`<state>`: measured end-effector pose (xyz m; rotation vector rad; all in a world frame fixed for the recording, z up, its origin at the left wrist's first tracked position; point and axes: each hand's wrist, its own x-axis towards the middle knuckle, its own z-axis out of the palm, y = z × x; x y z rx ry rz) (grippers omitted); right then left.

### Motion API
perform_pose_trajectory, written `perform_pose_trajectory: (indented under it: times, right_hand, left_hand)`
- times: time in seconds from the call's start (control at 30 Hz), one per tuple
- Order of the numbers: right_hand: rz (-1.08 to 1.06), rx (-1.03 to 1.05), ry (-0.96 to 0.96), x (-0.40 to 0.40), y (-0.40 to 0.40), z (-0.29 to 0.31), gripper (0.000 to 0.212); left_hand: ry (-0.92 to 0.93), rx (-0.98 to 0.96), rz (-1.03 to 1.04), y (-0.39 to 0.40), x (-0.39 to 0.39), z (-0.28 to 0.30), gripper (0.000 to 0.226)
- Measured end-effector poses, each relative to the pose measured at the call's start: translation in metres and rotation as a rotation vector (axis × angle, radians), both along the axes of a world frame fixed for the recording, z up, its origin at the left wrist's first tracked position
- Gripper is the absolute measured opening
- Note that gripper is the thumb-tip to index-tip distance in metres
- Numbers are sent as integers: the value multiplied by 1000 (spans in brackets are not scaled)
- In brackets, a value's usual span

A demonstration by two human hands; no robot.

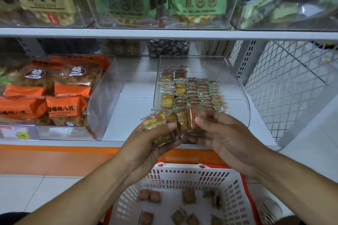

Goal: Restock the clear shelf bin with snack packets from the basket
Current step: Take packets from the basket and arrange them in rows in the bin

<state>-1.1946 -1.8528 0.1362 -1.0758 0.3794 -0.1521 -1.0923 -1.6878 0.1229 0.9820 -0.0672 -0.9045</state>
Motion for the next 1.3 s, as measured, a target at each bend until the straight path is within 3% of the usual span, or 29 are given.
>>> perform_pose_trajectory:
  times: [0.13, 0.23, 0.3, 0.4, 0.57, 0.77, 0.93, 1.0, 1.07, 1.13, 1.3]
  right_hand:
    - [-69, -34, -14, 1, -1, -2, 24]
    - [-92, -190, -20, 0, 4, -9, 13]
    - [-124, -290, 4, -1, 9, -17, 17]
    - [-121, -381, 45, -1, 12, -26, 27]
    - [-95, -260, -8, 1, 13, -27, 24]
    - [-129, -367, 13, 0, 16, -25, 16]
    - [-73, -692, 76, -6, 26, -18, 50]
    - [-58, -644, 69, -6, 26, -16, 49]
    - [-40, -472, 12, -5, 23, -15, 28]
    - [-53, -433, -16, -4, 19, -11, 7]
    - [-6, -196, -49, 2, 4, -5, 41]
  left_hand:
    - [-25, -3, -5, 0, 2, 0, 55]
    - [-126, 22, -41, -3, -3, -2, 41]
    - [-152, 27, -20, -5, -8, -5, 38]
    - [-143, 40, 50, -6, -12, -10, 42]
    - [-123, 25, 81, -7, -13, -11, 43]
    - [-136, 14, 77, -12, -14, -12, 52]
    - [-170, -13, 54, -14, -13, -13, 46]
    - [-134, -15, 57, -14, -11, -13, 47]
    - [-90, -26, 79, -13, -8, -13, 45]
    - [-77, -49, 78, -12, -4, -12, 41]
    - [-103, -40, 41, -7, 3, -8, 62]
